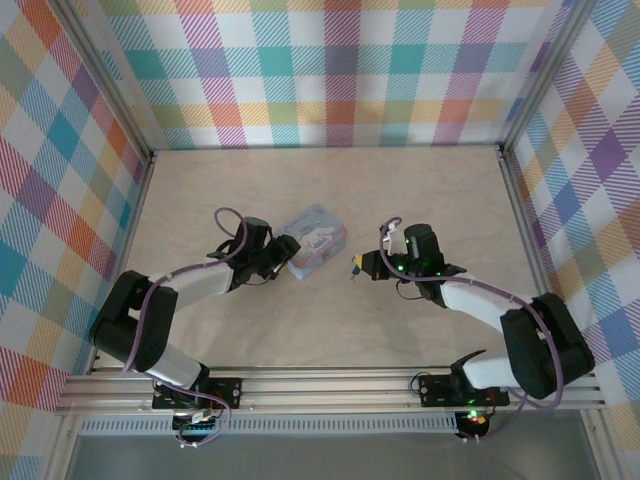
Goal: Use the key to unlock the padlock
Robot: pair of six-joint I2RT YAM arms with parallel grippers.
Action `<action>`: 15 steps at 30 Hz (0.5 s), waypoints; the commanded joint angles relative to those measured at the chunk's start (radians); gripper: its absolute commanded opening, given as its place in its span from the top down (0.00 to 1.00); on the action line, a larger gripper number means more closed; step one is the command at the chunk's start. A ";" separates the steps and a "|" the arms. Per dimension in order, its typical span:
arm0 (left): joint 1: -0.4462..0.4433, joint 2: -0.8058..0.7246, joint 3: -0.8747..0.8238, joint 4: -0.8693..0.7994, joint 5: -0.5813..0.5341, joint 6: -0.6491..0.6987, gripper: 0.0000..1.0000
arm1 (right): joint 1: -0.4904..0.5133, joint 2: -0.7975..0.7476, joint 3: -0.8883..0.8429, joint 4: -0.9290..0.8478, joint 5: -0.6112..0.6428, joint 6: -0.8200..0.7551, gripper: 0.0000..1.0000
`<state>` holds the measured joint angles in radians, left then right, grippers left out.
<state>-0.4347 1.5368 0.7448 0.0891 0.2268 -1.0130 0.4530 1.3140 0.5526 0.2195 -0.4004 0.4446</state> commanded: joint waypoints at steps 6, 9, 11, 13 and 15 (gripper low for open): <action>0.038 0.125 0.200 -0.175 -0.006 0.211 0.40 | 0.007 -0.138 0.046 -0.331 0.041 -0.082 0.93; 0.049 0.177 0.260 -0.193 0.004 0.246 0.39 | 0.016 -0.181 0.041 -0.385 0.057 -0.082 0.93; 0.056 0.211 0.293 -0.194 0.016 0.259 0.39 | 0.022 -0.211 0.033 -0.413 0.068 -0.080 0.93; 0.063 0.243 0.316 -0.188 0.024 0.267 0.39 | 0.028 -0.241 0.022 -0.433 0.078 -0.072 0.93; 0.068 0.269 0.334 -0.183 0.028 0.270 0.39 | 0.034 -0.263 0.010 -0.447 0.087 -0.061 0.93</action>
<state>-0.3836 1.7649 1.0542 -0.0525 0.2497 -0.7872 0.4774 1.0832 0.5663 -0.1688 -0.3313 0.3836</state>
